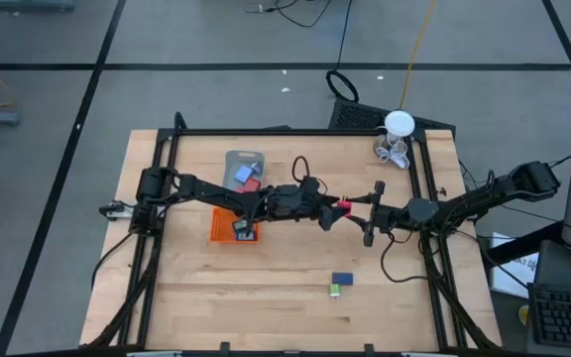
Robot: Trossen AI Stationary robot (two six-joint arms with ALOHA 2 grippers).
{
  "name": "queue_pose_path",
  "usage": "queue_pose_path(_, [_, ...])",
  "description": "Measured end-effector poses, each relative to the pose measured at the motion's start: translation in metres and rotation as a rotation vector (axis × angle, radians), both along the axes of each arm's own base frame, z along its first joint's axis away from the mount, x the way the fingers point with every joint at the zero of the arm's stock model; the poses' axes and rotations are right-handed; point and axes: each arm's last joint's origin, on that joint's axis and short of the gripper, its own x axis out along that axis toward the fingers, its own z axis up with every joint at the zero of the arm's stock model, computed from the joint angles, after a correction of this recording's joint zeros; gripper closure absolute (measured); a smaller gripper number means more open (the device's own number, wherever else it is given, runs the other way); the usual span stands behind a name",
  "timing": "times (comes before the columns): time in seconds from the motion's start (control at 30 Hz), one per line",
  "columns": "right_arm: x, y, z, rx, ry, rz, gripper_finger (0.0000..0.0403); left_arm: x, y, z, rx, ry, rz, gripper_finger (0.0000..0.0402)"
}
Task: Pick & Place Office items
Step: Put the pink charger adapter into the gray bin
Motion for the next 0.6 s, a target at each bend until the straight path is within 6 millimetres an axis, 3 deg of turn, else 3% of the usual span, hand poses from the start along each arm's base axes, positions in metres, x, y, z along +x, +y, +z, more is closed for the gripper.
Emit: queue_pose_path(0.6, [-0.0001,-0.0003,-0.0004,-0.005,0.004,-0.008,0.0226,0.0000,-0.0002,-0.0002,-0.005,0.001,-0.005,0.0238])
